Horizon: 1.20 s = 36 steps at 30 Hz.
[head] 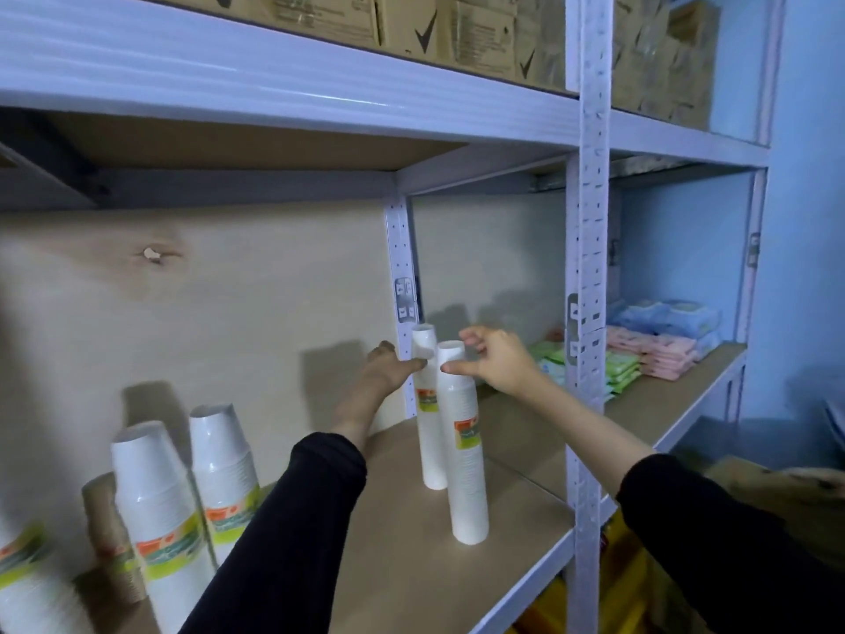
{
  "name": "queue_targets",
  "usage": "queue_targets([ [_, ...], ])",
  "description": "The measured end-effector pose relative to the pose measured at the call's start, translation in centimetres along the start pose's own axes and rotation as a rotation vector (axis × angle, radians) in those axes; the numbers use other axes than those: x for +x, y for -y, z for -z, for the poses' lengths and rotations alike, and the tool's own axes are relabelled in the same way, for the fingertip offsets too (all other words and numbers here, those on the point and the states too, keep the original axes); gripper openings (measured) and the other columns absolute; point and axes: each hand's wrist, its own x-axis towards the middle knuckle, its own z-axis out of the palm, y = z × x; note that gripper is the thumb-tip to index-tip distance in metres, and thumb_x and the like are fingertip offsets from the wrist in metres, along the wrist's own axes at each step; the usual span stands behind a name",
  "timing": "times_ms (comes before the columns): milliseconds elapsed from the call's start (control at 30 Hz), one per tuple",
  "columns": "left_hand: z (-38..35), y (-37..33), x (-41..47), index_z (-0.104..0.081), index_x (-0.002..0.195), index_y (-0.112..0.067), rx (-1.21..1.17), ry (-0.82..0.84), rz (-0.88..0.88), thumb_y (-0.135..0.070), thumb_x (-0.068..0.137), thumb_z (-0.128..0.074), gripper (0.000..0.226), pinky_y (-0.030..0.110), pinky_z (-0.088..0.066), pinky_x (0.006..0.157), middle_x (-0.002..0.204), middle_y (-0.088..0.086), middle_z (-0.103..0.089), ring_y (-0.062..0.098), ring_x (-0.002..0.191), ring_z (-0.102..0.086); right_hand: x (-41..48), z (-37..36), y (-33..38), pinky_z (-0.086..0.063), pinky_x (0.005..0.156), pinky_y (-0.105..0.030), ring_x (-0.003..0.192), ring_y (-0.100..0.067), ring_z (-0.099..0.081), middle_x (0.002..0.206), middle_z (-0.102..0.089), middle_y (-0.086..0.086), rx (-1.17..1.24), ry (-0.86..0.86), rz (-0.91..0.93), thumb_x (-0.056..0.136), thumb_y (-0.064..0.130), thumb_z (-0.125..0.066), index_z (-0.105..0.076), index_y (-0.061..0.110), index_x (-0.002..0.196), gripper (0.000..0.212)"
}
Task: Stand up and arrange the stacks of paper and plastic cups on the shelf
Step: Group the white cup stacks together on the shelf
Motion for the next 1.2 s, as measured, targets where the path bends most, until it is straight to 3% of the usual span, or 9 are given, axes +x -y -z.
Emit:
queue_targets([
  [200, -2.0, -0.1, 2.3, -0.032, 0.140, 0.001, -0.075, 0.052, 0.016, -0.030, 0.084, -0.065, 0.073, 0.032, -0.039, 0.099, 0.143, 0.016, -0.043, 0.030, 0.130, -0.044, 1.3, -1.8, -1.6, -0.045, 0.092, -0.029, 0.112, -0.025, -0.058, 0.128, -0.060, -0.014, 0.151, 0.028, -0.072, 0.075, 0.020, -0.077, -0.050, 0.002, 0.130, 0.064],
  [300, -2.8, 0.0, 2.8, -0.046, 0.130, 0.001, -0.105, 0.013, 0.003, -0.021, 0.082, -0.067, 0.057, 0.030, -0.043, 0.088, 0.133, 0.017, -0.054, 0.030, 0.120, -0.053, 1.6, -2.7, -2.2, -0.047, 0.083, -0.027, 0.096, -0.019, -0.058, 0.123, -0.064, -0.012, 0.209, 0.046, -0.100, 0.076, 0.018, -0.076, -0.056, 0.003, 0.123, 0.053],
  [400, -3.2, 0.1, 2.5, -0.053, 0.119, 0.003, -0.146, -0.039, -0.011, -0.012, 0.083, -0.063, 0.041, 0.029, -0.042, 0.080, 0.124, 0.019, -0.059, 0.032, 0.107, -0.057, 1.8, -3.4, -2.4, -0.045, 0.080, -0.025, 0.096, -0.018, -0.059, 0.123, -0.064, -0.014, 0.269, 0.047, -0.117, 0.077, 0.016, -0.074, -0.057, 0.003, 0.123, 0.051],
  [567, -2.4, 0.5, 0.5, -0.056, 0.112, 0.005, -0.170, -0.100, -0.059, -0.021, 0.077, -0.073, 0.047, 0.028, -0.042, 0.073, 0.115, 0.020, -0.064, 0.031, 0.101, -0.061, 1.7, -3.1, -1.7, -0.042, 0.067, -0.024, 0.086, -0.016, -0.057, 0.110, -0.069, -0.017, 0.253, -0.032, -0.138, 0.074, 0.015, -0.076, -0.064, -0.001, 0.111, 0.042],
  [700, -1.1, 0.5, -2.0, -0.059, 0.110, 0.001, -0.128, -0.158, -0.085, -0.029, 0.075, -0.075, 0.048, 0.025, -0.040, 0.069, 0.112, 0.016, -0.066, 0.027, 0.092, -0.061, 0.6, -2.6, -0.5, -0.041, 0.056, -0.020, 0.082, -0.017, -0.056, 0.091, -0.064, -0.008, 0.287, -0.084, -0.143, 0.073, 0.012, -0.077, -0.067, -0.002, 0.106, 0.037],
  [800, 0.1, 0.6, -4.2, -0.061, 0.109, -0.001, -0.095, -0.210, -0.090, -0.029, 0.073, -0.075, 0.047, 0.028, -0.043, 0.075, 0.112, 0.015, -0.068, 0.030, 0.103, -0.063, -0.3, -2.1, 0.7, -0.042, 0.064, -0.023, 0.084, -0.017, -0.056, 0.092, -0.063, -0.006, 0.304, -0.111, -0.147, 0.073, 0.012, -0.077, -0.067, -0.001, 0.105, 0.036],
  [1000, 2.9, 1.5, -9.4, -0.064, 0.108, -0.005, -0.085, -0.249, -0.099, -0.034, 0.069, -0.077, 0.049, 0.034, -0.052, 0.083, 0.109, 0.012, -0.070, 0.029, 0.102, -0.065, -2.0, -1.7, 3.4, -0.051, 0.080, -0.037, 0.086, -0.021, -0.059, 0.109, -0.070, -0.021, 0.361, -0.075, -0.155, 0.072, 0.012, -0.077, -0.068, -0.001, 0.105, 0.037],
  [1100, 4.7, 2.2, -12.4, -0.067, 0.103, -0.005, -0.131, -0.253, -0.116, -0.030, 0.069, -0.078, 0.044, 0.031, -0.051, 0.078, 0.106, 0.013, -0.072, 0.027, 0.098, -0.067, -3.1, -2.0, 5.0, -0.046, 0.065, -0.024, 0.086, -0.017, -0.056, 0.107, -0.069, -0.019, 0.390, -0.028, -0.127, 0.073, 0.009, -0.076, -0.067, -0.003, 0.110, 0.040],
  [1200, 6.6, 2.7, -15.6, -0.067, 0.099, -0.003, -0.128, -0.277, -0.131, -0.027, 0.071, -0.077, 0.039, 0.024, -0.045, 0.064, 0.099, 0.013, -0.072, 0.025, 0.091, -0.067, -4.1, -2.7, 6.8, -0.041, 0.050, -0.009, 0.068, -0.010, -0.054, 0.094, -0.063, -0.008, 0.391, 0.049, -0.097, 0.074, 0.008, -0.076, -0.067, -0.001, 0.110, 0.039],
])
